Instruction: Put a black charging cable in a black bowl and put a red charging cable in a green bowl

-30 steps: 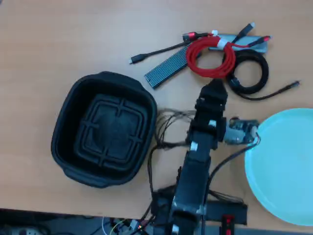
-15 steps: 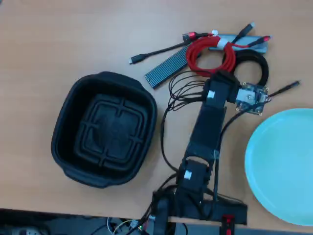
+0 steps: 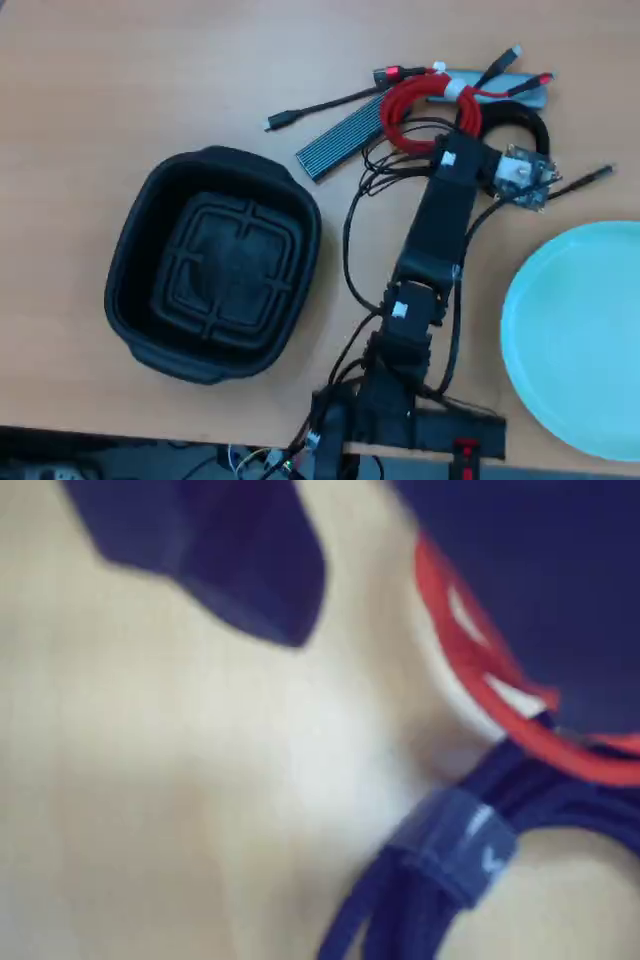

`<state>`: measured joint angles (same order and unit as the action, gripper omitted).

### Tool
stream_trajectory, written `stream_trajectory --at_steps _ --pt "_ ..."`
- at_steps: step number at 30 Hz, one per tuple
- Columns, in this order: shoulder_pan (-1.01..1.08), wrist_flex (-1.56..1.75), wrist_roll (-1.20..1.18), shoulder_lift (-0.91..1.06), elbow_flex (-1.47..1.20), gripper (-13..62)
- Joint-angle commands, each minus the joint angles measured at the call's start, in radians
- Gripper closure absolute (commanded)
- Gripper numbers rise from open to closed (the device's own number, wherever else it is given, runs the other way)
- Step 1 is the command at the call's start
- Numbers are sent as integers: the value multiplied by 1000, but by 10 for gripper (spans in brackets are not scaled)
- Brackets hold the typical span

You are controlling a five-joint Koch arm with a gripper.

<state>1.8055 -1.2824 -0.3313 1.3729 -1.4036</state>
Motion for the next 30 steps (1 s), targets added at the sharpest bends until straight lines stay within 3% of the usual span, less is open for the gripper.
stream_trajectory --at_steps 1,10,30 --pt "28 -18 -12 -3 103 223" --pt "129 -12 -11 -89 160 224" --pt "97 -66 -8 -299 238 225"
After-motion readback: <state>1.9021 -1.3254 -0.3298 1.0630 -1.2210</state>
